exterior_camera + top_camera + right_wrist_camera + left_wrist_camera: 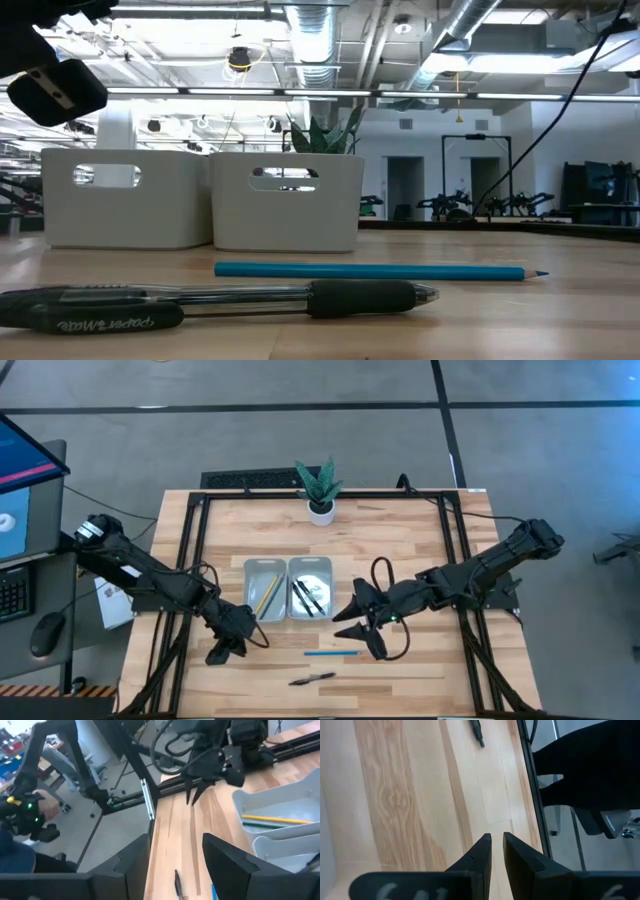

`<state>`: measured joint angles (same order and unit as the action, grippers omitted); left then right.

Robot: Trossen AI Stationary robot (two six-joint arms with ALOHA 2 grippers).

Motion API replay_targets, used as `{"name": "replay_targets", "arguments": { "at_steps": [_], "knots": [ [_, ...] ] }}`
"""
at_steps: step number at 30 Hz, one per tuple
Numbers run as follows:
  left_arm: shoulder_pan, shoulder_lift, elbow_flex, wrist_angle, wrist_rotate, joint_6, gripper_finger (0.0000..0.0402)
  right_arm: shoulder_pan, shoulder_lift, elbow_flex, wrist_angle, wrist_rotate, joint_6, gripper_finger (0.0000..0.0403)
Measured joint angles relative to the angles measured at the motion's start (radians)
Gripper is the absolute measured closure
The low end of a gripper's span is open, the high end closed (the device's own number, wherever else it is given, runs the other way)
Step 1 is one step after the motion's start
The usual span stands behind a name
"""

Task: Sort pens & pencils
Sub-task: Put the blue pencil into the left gray bin

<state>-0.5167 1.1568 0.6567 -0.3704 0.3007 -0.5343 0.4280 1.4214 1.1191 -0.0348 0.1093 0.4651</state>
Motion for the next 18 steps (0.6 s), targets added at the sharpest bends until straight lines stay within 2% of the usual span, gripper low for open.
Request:
{"name": "replay_targets", "arguments": {
  "at_steps": [6,8,10,12,16,18],
  "knots": [
    [0.0,0.0,0.0,-0.003,-0.003,0.0,0.0363,0.005,0.079,0.021,-0.01,-0.024,0.005,0.0198],
    [0.0,0.0,0.0,-0.008,-0.016,0.0,0.0363,0.005,0.114,0.043,-0.097,-0.032,0.005,0.0198],
    [0.0,0.0,0.0,-0.018,-0.033,0.0,0.0363,0.006,0.187,0.105,-0.133,-0.052,0.002,0.0198],
    [0.0,0.001,0.0,-0.021,-0.049,0.0,0.0363,0.008,0.242,0.159,-0.255,-0.076,-0.011,0.0198],
    [0.001,0.003,0.0,-0.04,-0.056,-0.001,0.0363,0.008,0.36,0.274,-0.383,-0.094,-0.029,0.0198],
    [0.001,0.004,0.0,-0.047,-0.054,-0.001,0.0363,0.01,0.404,0.323,-0.386,-0.098,-0.05,0.0198]
  ]
}}
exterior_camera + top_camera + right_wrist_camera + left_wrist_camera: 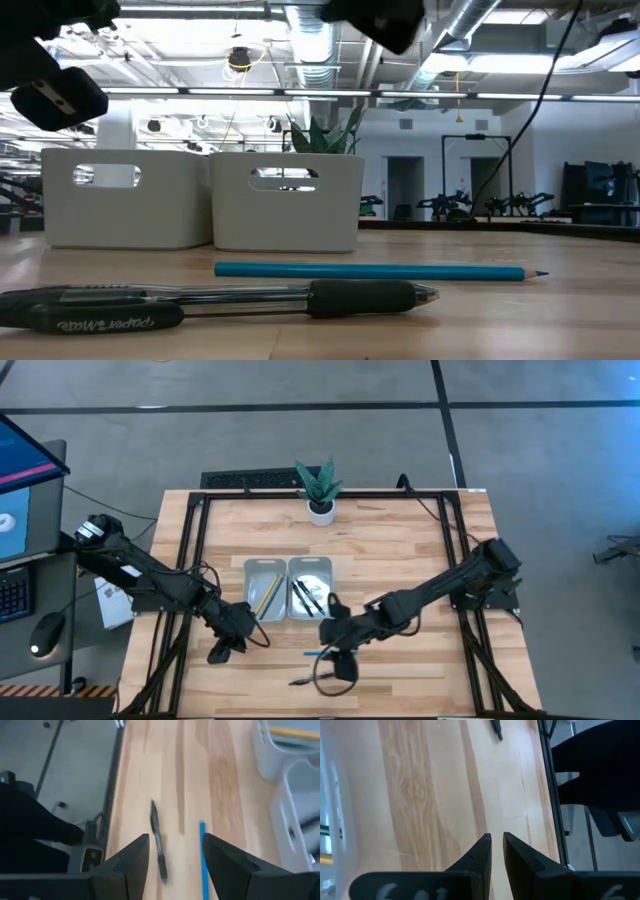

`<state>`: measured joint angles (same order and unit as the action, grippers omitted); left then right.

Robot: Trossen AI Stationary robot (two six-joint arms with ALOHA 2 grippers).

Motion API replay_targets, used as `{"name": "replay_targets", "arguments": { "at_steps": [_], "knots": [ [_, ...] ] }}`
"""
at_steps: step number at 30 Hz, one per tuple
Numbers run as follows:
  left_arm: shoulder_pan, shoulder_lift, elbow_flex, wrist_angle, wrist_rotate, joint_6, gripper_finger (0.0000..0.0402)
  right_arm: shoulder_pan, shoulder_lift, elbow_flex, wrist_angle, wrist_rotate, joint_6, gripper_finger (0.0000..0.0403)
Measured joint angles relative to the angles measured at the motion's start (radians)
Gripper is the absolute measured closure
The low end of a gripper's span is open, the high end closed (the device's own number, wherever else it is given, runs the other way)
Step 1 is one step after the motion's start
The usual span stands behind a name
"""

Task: Sort pens & pencils
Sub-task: Put the blue pencil into the left gray bin

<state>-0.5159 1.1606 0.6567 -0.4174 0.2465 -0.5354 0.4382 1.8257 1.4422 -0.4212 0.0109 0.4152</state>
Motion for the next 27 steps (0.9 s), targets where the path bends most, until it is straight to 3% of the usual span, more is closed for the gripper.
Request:
{"name": "replay_targets", "arguments": {
  "at_steps": [5,16,27],
  "knots": [
    [0.0,-0.001,0.0,0.016,-0.008,0.0,0.0363,-0.002,0.033,0.053,-0.038,-0.013,-0.023,0.0198],
    [0.0,-0.001,0.0,0.033,-0.151,-0.011,0.0363,0.0,0.046,0.054,-0.261,-0.013,0.062,0.0198],
    [0.0,-0.001,0.0,0.034,-0.157,-0.011,0.0363,-0.002,0.045,0.055,-0.357,-0.013,0.082,0.0198]
  ]
}}
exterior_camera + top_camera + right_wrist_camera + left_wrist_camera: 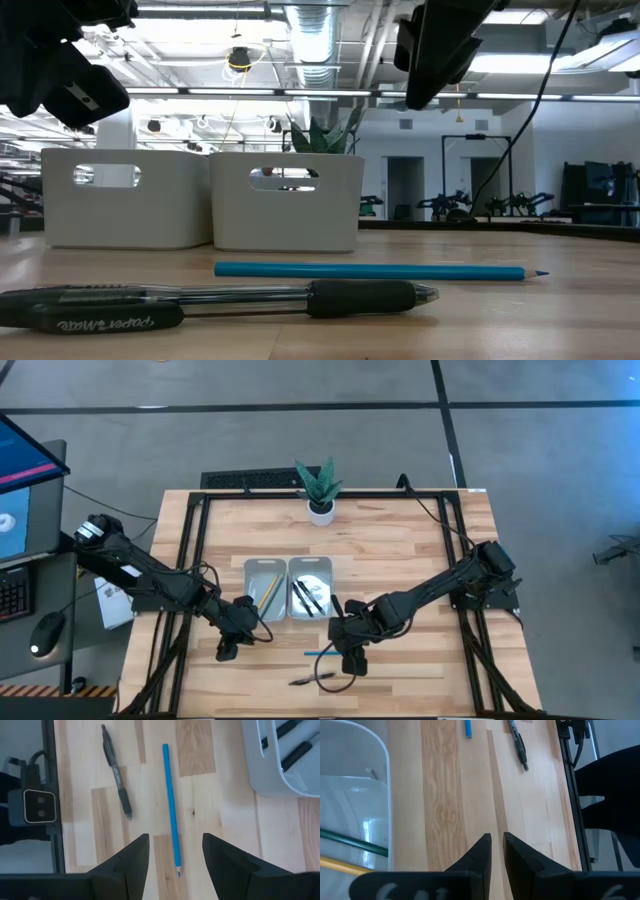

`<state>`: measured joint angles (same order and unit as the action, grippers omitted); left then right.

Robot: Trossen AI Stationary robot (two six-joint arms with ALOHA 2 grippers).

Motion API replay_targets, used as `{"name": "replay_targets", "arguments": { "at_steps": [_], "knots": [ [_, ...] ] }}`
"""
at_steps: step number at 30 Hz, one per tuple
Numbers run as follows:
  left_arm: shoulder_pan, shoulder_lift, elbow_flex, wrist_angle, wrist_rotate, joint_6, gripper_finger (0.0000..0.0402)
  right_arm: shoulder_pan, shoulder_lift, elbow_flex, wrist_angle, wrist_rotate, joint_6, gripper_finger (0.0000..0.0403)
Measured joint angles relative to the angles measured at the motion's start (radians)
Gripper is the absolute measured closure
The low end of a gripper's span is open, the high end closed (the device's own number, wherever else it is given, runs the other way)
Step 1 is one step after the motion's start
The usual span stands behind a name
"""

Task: Sort pens & pencils
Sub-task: Put the blue pencil into the left gray bin

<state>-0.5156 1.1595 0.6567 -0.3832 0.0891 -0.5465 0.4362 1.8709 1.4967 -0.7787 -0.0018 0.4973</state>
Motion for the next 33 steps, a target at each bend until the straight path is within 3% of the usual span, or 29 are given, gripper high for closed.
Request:
{"name": "replay_targets", "arguments": {
  "at_steps": [11,17,33],
  "knots": [
    [0.0,0.0,0.0,0.0,-0.027,0.0,0.0363,0.001,0.006,0.0,-0.006,0.001,0.0,0.0198],
    [0.0,0.0,0.0,-0.005,-0.05,0.0,0.0363,0.009,0.091,0.004,0.041,-0.064,0.001,0.0198],
    [0.0,0.004,0.0,-0.014,-0.053,0.0,0.0363,0.015,0.247,0.004,0.01,-0.079,-0.002,0.0198]
  ]
}}
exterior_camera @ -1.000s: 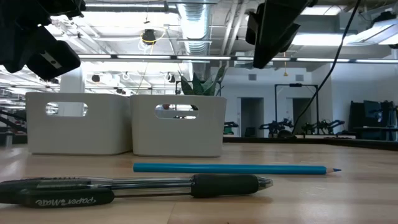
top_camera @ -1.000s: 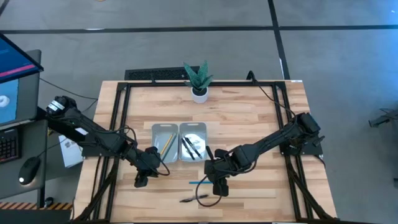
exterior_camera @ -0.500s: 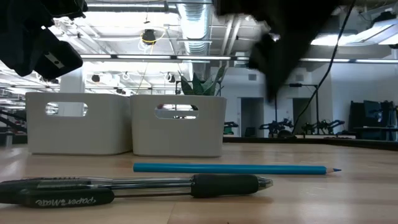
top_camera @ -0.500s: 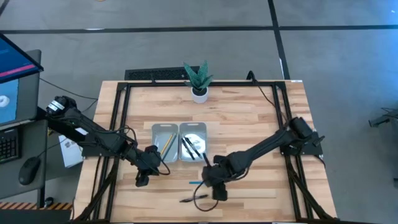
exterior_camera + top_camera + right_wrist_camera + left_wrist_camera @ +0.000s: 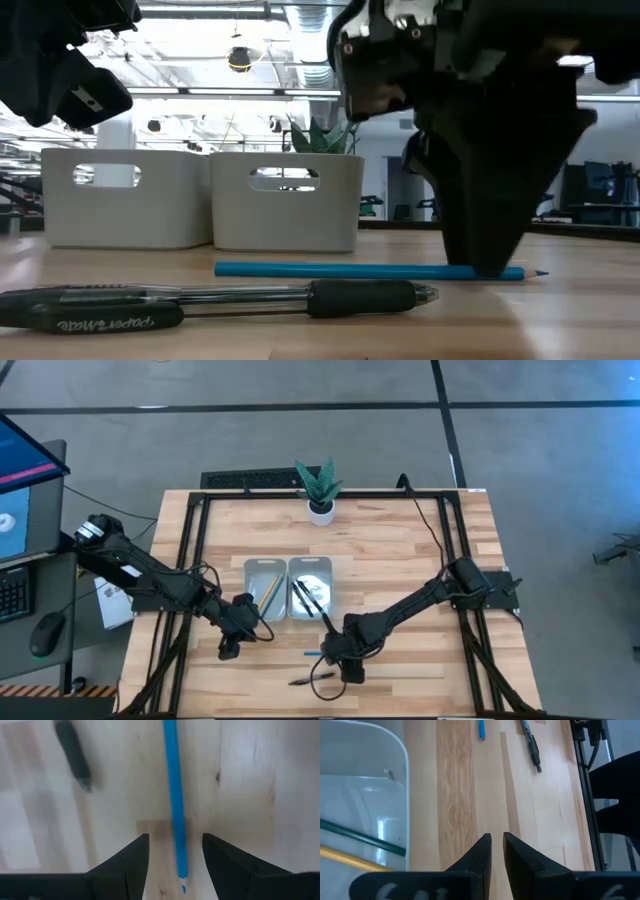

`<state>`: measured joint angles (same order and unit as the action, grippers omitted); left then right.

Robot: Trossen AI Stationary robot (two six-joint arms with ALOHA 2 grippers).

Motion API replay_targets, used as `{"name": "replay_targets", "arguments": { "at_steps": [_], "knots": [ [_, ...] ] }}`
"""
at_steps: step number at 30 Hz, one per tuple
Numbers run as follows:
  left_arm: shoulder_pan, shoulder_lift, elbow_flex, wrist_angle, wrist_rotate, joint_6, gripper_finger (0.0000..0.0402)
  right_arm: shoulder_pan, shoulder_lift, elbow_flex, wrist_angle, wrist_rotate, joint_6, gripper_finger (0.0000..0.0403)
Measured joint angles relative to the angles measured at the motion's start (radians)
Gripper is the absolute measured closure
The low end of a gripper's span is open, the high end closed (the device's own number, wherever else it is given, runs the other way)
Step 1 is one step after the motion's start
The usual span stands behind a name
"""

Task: Sort pens & pencils
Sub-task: Put the blue pencil into the left gray bin

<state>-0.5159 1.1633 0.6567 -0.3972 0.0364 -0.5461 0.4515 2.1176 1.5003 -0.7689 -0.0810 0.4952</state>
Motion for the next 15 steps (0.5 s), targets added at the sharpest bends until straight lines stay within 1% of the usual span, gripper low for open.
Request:
{"name": "replay_targets", "arguments": {
  "at_steps": [6,9,15],
  "knots": [
    [0.0,0.0,0.0,0.006,-0.011,0.0,0.0363,-0.003,0.0,0.0,0.013,0.011,0.003,0.0198],
    [0.0,0.0,0.0,0.008,-0.023,0.0,0.0363,-0.003,0.0,0.0,0.049,0.011,0.029,0.0198],
    [0.0,0.0,0.0,0.007,-0.023,0.0,0.0363,0.012,0.0,0.0,0.135,0.004,0.025,0.0198]
  ]
}}
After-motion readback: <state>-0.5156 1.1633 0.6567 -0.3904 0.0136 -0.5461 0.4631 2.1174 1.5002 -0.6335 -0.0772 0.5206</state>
